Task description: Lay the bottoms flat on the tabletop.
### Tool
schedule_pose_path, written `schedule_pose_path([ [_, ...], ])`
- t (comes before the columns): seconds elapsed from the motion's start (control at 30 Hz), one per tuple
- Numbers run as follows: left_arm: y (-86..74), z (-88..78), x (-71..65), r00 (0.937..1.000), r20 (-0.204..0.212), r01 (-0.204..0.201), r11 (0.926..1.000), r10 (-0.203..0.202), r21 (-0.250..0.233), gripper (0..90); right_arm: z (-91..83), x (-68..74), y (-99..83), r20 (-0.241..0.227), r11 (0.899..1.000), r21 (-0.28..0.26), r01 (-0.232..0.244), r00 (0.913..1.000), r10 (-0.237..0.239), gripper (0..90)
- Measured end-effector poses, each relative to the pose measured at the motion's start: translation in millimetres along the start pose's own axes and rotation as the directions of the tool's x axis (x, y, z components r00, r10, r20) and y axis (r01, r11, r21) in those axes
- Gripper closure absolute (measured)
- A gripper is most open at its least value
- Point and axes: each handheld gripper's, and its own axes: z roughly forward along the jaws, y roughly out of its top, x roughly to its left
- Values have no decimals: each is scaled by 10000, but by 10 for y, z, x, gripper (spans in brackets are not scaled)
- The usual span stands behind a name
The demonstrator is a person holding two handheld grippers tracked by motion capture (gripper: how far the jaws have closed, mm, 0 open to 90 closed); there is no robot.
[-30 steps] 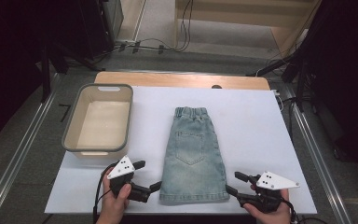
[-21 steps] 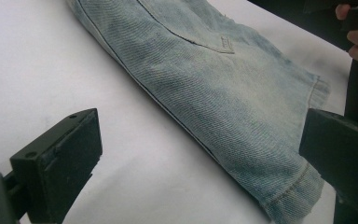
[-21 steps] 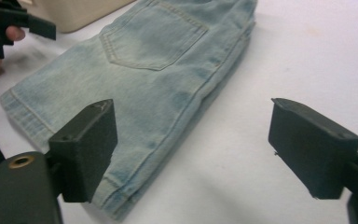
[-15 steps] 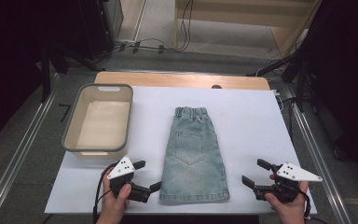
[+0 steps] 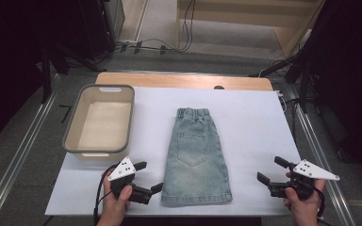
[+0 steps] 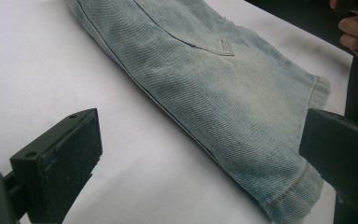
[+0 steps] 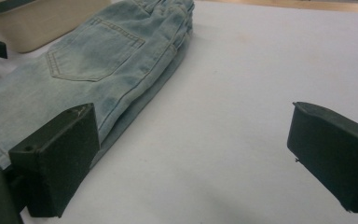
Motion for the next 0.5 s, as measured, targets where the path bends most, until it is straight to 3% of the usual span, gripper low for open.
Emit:
schedule_pose_path([
  [0.4,137,-43,-54,9995,190,-268,9996,266,109,0,-104,-117,-31,285,9995,-257,-180,9994,188,0],
  [0.5,180,-60,-73,9991,187,-391,9991,388,163,0,-135,-144,-33,323,9980,-568,-288,9990,307,0],
])
